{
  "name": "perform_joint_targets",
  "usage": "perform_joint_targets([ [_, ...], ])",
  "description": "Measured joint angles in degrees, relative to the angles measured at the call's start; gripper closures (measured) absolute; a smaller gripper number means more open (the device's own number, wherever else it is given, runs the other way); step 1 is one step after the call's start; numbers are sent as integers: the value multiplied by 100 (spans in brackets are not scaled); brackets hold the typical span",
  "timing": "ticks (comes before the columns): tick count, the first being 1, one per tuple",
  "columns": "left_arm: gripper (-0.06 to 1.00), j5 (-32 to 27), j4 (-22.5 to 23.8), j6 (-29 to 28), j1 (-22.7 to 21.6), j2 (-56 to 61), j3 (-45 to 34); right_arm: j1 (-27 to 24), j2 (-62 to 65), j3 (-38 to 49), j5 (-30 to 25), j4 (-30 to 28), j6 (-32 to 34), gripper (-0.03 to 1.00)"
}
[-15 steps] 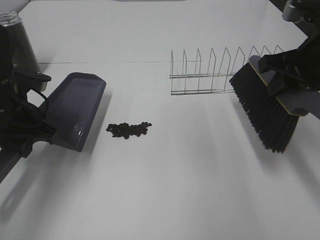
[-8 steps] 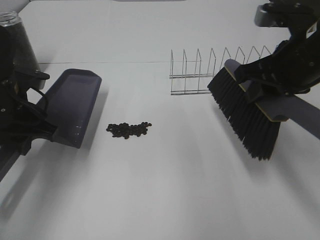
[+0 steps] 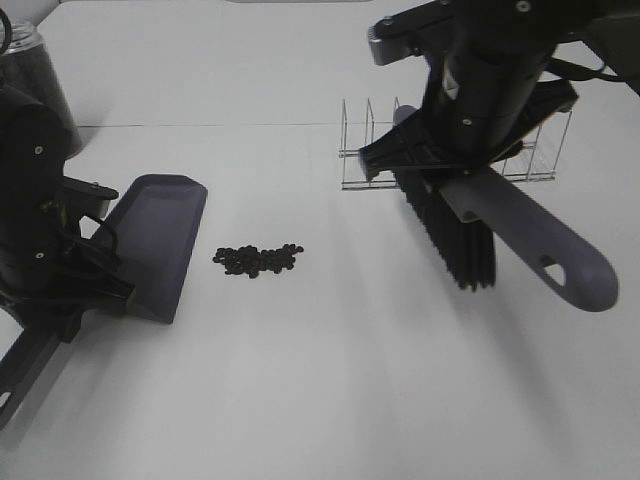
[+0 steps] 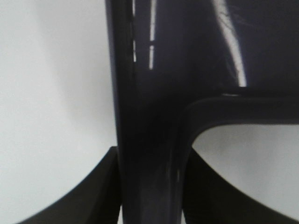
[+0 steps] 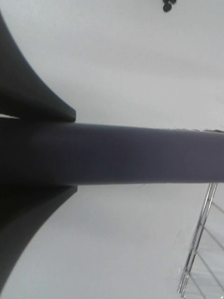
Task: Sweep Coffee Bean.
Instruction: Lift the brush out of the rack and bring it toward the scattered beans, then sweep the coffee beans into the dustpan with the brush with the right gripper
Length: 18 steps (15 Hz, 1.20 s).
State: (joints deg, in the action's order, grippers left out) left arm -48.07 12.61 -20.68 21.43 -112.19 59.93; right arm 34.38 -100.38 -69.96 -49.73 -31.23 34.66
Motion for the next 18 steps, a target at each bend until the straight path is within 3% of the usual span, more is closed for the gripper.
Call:
perform_joint_targets([
  [4,63,120,-6,103,183,-17,29,464,-922,-710,-69,-149,120,61],
  [14,63,-172,-120,103,275,-23,29,510,-2108,-1381,-34,-264,138,61],
  [18,63,-309,-126,126,275,-23,29,802,-2510,-1828,-40,-195,-52,61],
])
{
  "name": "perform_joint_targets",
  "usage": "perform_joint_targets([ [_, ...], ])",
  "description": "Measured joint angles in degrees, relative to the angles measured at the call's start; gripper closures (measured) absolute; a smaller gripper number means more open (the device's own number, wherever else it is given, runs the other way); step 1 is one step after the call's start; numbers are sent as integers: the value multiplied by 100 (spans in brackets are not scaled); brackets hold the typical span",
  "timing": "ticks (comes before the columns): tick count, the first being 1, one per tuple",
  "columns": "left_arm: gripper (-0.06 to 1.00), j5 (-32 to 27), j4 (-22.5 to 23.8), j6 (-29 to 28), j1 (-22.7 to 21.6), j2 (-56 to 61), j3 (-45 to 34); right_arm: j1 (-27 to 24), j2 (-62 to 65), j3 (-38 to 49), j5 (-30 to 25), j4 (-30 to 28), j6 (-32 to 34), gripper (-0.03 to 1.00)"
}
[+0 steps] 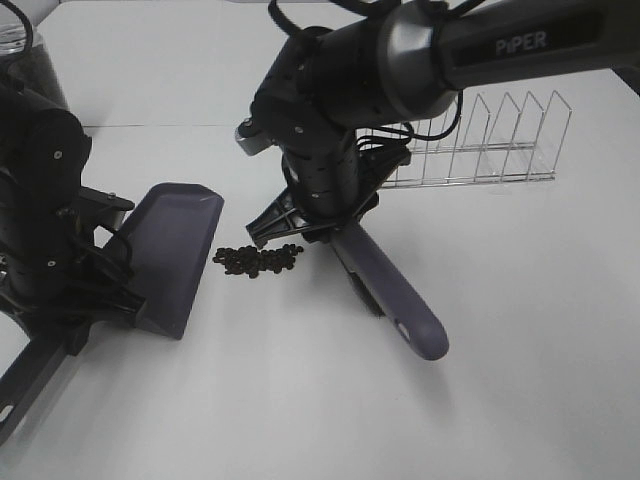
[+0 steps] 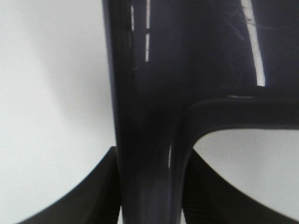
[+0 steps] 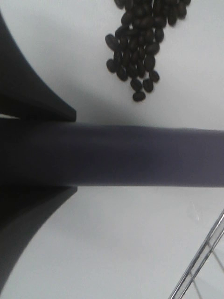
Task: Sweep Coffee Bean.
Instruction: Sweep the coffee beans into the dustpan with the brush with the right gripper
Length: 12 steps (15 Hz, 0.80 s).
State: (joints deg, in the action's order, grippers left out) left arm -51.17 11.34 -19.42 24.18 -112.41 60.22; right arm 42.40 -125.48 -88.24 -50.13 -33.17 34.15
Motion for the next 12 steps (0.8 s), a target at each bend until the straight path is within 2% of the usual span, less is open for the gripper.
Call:
perform_joint_targets([
  [2,63,-11,0,6,0,0,0,172,-281,-246,-57,17,-34,61],
  [4,63,-23,0,17,0,0,0,189,-447,-435,-97,275,-132,61],
  [6,63,-46,-63,103,0,0,0,189,-516,-642,-40,854,-327,61],
  [8,63,-74,-206,172,0,0,0,189,-539,-831,252,1409,-464,61],
  [12,63,-126,-401,264,0,0,0,189,-716,-871,619,2097,-733,60],
])
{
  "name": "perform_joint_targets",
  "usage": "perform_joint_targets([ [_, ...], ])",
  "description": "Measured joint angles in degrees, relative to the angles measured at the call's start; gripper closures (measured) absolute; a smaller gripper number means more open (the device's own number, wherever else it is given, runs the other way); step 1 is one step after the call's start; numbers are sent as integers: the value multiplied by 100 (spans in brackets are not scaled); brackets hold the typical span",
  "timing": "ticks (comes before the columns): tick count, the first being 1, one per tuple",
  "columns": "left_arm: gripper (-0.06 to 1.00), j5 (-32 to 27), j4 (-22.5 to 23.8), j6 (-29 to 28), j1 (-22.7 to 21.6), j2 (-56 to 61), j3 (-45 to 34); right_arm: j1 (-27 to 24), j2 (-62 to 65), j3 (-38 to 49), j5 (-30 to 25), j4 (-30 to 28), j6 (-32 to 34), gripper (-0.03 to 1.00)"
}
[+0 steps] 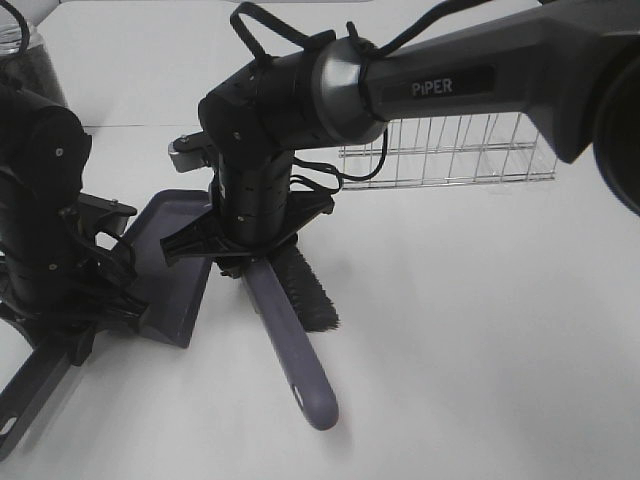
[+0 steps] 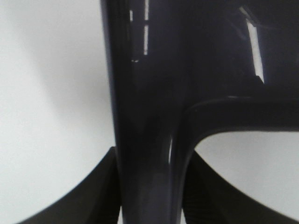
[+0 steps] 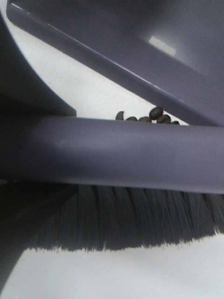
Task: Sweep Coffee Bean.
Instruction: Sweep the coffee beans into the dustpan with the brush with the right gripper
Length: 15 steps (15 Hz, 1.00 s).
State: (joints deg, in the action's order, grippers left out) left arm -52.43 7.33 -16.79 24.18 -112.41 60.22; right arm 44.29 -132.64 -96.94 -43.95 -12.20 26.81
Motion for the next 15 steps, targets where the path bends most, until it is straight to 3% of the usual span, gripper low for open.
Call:
perform_joint_targets([
  [10,63,-23,-223,34,0,-11,0,-40,-74,-86,435,1507,-722,60],
  [15,63,-34,-286,29,0,-11,0,-556,-92,-86,533,3776,-2424,60],
])
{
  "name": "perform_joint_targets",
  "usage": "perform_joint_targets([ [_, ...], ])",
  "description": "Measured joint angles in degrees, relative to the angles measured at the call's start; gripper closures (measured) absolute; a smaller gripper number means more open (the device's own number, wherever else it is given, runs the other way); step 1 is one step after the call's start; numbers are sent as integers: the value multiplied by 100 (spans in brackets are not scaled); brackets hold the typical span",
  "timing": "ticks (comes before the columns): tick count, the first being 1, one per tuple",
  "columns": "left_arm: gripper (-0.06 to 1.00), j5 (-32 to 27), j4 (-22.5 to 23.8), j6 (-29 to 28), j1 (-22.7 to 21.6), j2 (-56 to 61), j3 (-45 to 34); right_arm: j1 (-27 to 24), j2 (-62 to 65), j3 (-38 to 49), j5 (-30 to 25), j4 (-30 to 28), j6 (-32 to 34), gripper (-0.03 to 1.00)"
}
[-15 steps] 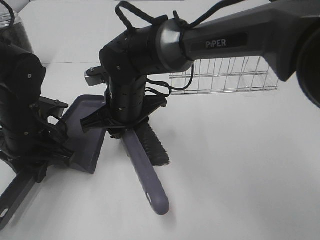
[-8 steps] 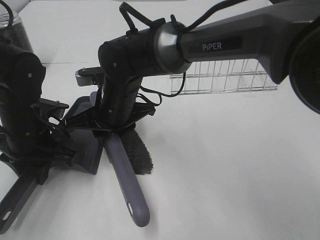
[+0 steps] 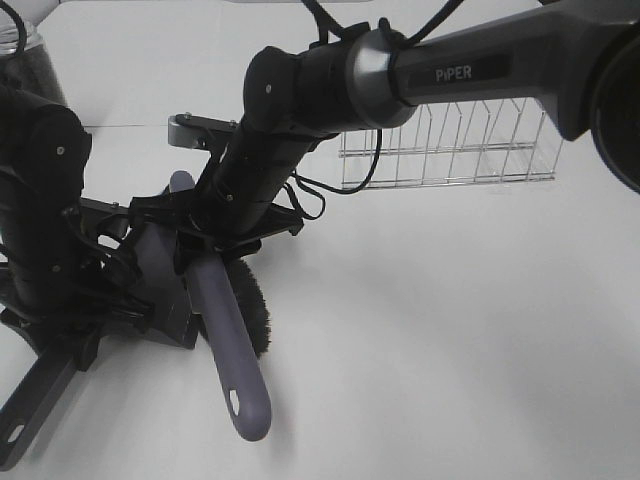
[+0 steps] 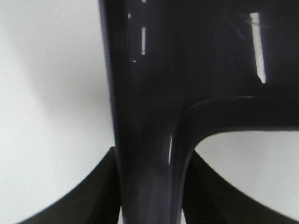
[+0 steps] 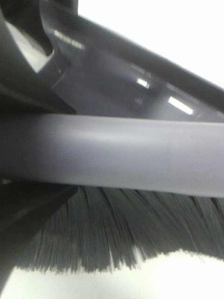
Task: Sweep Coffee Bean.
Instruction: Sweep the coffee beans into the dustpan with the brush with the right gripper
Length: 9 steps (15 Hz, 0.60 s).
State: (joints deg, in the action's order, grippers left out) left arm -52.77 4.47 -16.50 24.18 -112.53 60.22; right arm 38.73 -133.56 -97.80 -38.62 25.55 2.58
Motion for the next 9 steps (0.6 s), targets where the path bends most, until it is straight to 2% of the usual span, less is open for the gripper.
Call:
perform_joint_targets([
  [2,63,0,-17,-6,0,0,0,-74,-40,0,11,768,-602,60],
  [3,63,0,-17,-6,0,0,0,-80,-52,0,11,945,-756,60],
  [9,63,-11,-17,-6,0,0,0,-86,97,17,-109,1049,-1077,60],
])
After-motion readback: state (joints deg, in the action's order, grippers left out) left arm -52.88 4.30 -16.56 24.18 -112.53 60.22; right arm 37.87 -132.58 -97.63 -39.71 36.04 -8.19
